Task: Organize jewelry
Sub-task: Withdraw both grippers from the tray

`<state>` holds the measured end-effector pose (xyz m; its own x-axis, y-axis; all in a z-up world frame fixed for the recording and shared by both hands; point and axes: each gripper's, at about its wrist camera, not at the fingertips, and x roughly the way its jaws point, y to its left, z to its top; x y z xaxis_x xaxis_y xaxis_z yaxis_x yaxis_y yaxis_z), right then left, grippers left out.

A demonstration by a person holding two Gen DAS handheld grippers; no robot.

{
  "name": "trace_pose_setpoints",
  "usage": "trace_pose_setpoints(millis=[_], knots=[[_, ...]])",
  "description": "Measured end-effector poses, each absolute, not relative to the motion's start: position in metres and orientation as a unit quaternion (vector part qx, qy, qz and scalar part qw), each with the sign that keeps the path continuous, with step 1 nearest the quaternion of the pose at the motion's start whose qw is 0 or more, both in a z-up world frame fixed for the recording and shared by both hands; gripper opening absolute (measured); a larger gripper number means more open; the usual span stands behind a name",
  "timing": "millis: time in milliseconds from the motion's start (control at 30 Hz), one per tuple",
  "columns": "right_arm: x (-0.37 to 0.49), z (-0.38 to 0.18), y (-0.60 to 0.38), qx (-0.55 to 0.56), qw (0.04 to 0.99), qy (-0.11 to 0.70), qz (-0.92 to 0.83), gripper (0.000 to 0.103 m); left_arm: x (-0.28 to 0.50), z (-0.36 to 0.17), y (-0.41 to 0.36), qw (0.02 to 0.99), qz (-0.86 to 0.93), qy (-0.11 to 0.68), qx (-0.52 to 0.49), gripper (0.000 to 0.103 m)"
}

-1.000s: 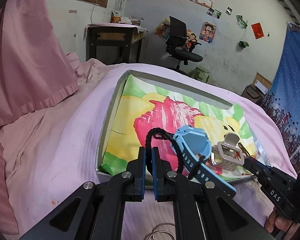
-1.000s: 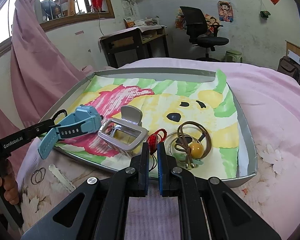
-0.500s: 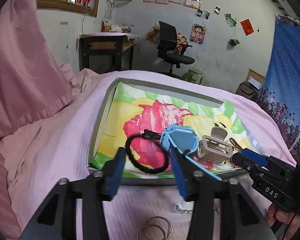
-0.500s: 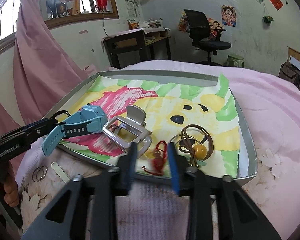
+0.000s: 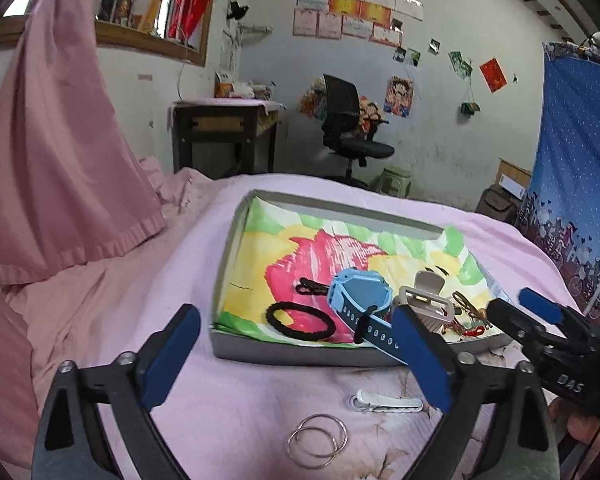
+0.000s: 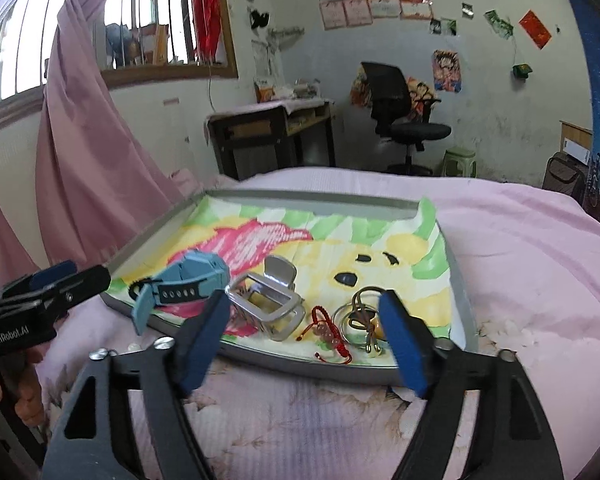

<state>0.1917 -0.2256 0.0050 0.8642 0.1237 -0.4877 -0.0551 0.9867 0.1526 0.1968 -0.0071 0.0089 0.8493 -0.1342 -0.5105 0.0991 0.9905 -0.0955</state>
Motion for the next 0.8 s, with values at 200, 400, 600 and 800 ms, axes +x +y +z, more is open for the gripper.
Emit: trace_pose_setpoints(millis=[200, 400, 600, 800], knots=[[0.168, 0.013, -0.229, 0.09, 0.969, 0.226, 0.048, 0.101, 0.176, 0.009, 0.001, 0.966, -0.054, 0.249, -0.031, 0.103], [0.142, 0.019, -0.23, 0.105, 0.975, 0.189, 0.053, 0.102, 0.15, 0.01, 0.014, 0.973, -0.055, 0.222, -0.041, 0.103], [0.118, 0.025, -0.23, 0.11, 0.978, 0.167, 0.062, 0.102, 0.124, 0.011, 0.031, 0.978, -0.046, 0.193, -0.058, 0.103], [0.108, 0.023, -0.226, 0.093, 0.98, 0.16, 0.066, 0.102, 0.109, 0.007, 0.04, 0.979, -0.042, 0.186, -0.064, 0.103]])
